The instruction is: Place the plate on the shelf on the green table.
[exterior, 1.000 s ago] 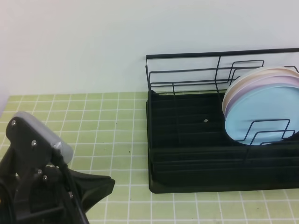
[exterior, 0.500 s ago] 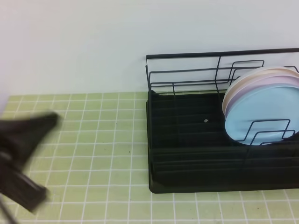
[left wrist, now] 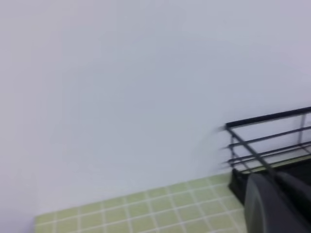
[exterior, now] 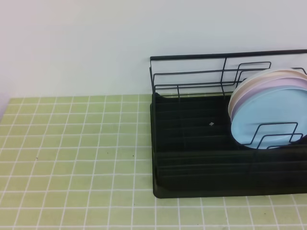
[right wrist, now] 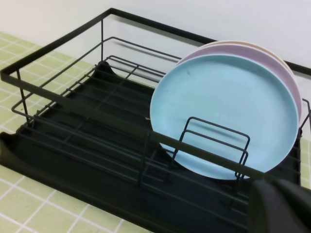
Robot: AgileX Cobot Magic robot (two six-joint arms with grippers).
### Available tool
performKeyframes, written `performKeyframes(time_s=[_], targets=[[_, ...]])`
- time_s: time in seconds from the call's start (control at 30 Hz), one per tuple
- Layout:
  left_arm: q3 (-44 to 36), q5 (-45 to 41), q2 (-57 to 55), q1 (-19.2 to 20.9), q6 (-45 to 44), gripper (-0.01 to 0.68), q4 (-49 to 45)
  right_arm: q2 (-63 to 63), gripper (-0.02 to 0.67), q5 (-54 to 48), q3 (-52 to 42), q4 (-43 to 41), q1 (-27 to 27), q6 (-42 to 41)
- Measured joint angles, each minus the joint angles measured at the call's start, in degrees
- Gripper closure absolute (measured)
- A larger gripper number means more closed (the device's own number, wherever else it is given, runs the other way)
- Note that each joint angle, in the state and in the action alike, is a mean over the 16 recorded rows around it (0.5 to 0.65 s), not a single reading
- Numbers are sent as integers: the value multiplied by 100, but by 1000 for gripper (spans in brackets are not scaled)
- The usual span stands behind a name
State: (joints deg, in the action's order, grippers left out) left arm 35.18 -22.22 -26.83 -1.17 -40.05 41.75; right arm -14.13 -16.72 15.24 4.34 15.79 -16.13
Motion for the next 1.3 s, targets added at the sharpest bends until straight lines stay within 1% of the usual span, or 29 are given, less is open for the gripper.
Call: performKeyframes(time_s=[0.13, 0.23, 0.4, 0.63, 0.77, 0.9, 1.0, 1.3], targets=[[-122, -124, 147, 320, 147, 675, 21, 0, 651, 0, 0, 0, 0, 0], [-289, -191, 259, 425, 579, 675, -301, 0, 651, 0, 0, 0, 0, 0], [-848, -145, 584, 449, 1788, 675, -1294, 3, 651, -4, 0, 0, 0, 0], [-2100, 435, 1448, 433, 3677, 675, -2885, 3, 651, -4, 0, 0, 0, 0], [-2778, 723, 1986, 424, 4394, 675, -3420, 3, 651, -4, 0, 0, 0, 0], [-3238, 834, 2396, 423, 4687, 675, -3570, 3, 651, -4, 0, 0, 0, 0], [-3430, 742, 2597, 423, 4796, 675, -3573, 3, 651, -4, 0, 0, 0, 0], [-3537, 362, 2742, 423, 4931, 675, -3567, 0, 651, 0, 0, 0, 0, 0]])
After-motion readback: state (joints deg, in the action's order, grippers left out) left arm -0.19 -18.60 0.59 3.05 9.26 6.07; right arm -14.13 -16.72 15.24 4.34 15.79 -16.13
